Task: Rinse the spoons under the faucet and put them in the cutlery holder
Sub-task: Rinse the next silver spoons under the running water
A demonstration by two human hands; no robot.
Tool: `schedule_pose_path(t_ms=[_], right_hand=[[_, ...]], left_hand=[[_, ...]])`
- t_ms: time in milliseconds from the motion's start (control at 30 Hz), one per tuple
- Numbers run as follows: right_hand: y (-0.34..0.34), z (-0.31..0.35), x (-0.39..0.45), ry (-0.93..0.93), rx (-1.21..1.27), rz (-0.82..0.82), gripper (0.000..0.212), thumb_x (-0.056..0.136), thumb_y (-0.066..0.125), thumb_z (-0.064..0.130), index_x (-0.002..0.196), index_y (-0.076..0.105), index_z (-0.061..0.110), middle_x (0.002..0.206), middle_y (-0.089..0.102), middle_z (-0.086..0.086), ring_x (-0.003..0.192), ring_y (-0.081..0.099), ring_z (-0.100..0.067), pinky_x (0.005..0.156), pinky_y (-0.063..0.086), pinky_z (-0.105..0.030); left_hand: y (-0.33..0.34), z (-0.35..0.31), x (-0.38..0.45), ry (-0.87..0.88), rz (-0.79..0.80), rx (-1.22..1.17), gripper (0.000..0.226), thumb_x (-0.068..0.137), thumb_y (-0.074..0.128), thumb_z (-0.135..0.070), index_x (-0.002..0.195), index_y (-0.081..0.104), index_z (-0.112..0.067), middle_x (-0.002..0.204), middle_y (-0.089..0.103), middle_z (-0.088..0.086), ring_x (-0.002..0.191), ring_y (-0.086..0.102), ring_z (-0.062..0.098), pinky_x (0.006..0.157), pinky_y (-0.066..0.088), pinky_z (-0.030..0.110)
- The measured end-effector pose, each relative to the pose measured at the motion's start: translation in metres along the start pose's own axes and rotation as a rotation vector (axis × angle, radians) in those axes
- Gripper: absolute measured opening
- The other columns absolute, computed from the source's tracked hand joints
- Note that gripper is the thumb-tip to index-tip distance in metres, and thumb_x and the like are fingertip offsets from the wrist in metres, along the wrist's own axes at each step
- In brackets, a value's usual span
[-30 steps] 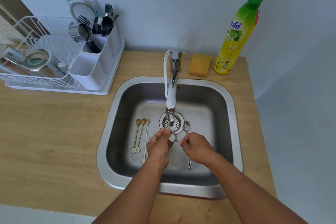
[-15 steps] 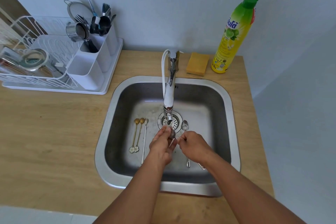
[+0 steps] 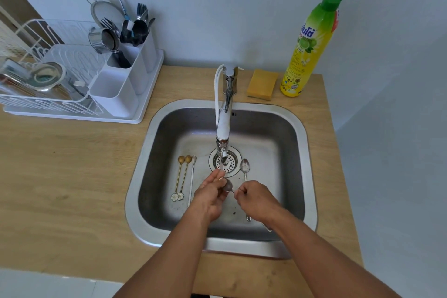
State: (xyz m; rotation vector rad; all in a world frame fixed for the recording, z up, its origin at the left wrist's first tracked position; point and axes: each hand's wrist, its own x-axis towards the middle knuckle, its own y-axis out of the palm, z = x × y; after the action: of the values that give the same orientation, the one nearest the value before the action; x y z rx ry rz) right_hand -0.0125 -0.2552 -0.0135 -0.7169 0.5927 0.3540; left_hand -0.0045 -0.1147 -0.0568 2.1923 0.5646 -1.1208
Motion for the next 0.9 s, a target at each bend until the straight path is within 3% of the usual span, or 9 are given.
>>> schedule_pose_path(t_ms=[100,200,367,467,533,633,733,900], right_hand=[[0.0,0.002,0.003,0.004,0.009,-0.011,0.024,0.099,0.053,0.024,0.08,0.068,0.018,0.079,0.074,0.001,0.061,0.064,-0.012,0.051,0.052,-0.027],[0.002,0.005,0.002,0.0,0.024,-0.008,0.024,0.099,0.053,0.026,0.083,0.069,0.019,0.081,0.075,0.0,0.062,0.065,-0.012,0.056,0.053,-0.029],[0.005,0.006,0.002,0.002,0.058,-0.013,0.024,0.098,0.054,0.025,0.082,0.069,0.017,0.081,0.075,0.0,0.064,0.063,-0.014,0.061,0.051,-0.031],[0.002,0.009,0.007,-0.002,0.084,-0.029,0.026,0.097,0.053,0.024,0.076,0.068,0.017,0.076,0.072,0.003,0.057,0.058,-0.012,0.055,0.046,-0.027],[0.001,0.009,0.009,0.001,0.106,-0.03,0.027,0.098,0.055,0.026,0.076,0.068,0.017,0.073,0.069,0.002,0.058,0.058,-0.013,0.057,0.047,-0.027],[0.004,0.006,0.007,0.0,0.138,-0.019,0.027,0.099,0.056,0.029,0.078,0.068,0.017,0.071,0.068,0.003,0.059,0.056,-0.012,0.059,0.046,-0.029],[0.007,0.005,0.005,-0.01,0.164,-0.012,0.028,0.101,0.056,0.033,0.08,0.067,0.018,0.072,0.068,0.003,0.057,0.056,-0.013,0.058,0.048,-0.031],[0.01,0.006,0.007,0.006,0.207,-0.033,0.025,0.1,0.054,0.026,0.08,0.068,0.02,0.076,0.071,0.001,0.062,0.059,-0.014,0.061,0.05,-0.032]], left_hand=[[0.001,0.005,-0.001,0.055,-0.056,0.097,0.022,0.099,0.061,0.004,0.117,0.073,-0.001,0.083,0.073,0.009,0.07,0.063,0.017,0.069,0.06,0.028],[0.003,0.01,0.0,0.127,-0.146,0.147,0.018,0.101,0.065,-0.012,0.094,0.081,-0.005,0.068,0.068,0.004,0.069,0.062,0.017,0.072,0.06,0.034],[0.006,0.001,-0.001,0.073,-0.138,0.119,0.025,0.102,0.064,-0.021,0.101,0.079,-0.002,0.08,0.072,0.007,0.069,0.064,0.018,0.059,0.058,0.03],[0.007,0.002,-0.008,-0.016,-0.079,0.186,0.016,0.096,0.065,-0.008,0.099,0.081,-0.008,0.09,0.08,0.005,0.076,0.073,0.016,0.066,0.061,0.033],[0.005,0.005,-0.011,-0.039,-0.074,0.28,0.018,0.099,0.063,-0.014,0.098,0.08,-0.014,0.094,0.082,0.001,0.089,0.075,0.015,0.075,0.058,0.035],[0.002,0.003,-0.01,-0.018,-0.122,0.34,0.01,0.094,0.074,-0.022,0.1,0.079,-0.016,0.092,0.083,-0.001,0.089,0.075,0.012,0.078,0.054,0.036],[0.003,0.002,-0.005,0.042,-0.175,0.319,0.022,0.087,0.082,-0.038,0.093,0.078,-0.017,0.081,0.081,-0.006,0.083,0.076,0.014,0.076,0.057,0.038],[0.01,0.007,0.001,0.15,-0.211,0.342,0.032,0.095,0.071,-0.046,0.083,0.079,-0.017,0.08,0.081,-0.003,0.077,0.078,0.017,0.07,0.058,0.036]])
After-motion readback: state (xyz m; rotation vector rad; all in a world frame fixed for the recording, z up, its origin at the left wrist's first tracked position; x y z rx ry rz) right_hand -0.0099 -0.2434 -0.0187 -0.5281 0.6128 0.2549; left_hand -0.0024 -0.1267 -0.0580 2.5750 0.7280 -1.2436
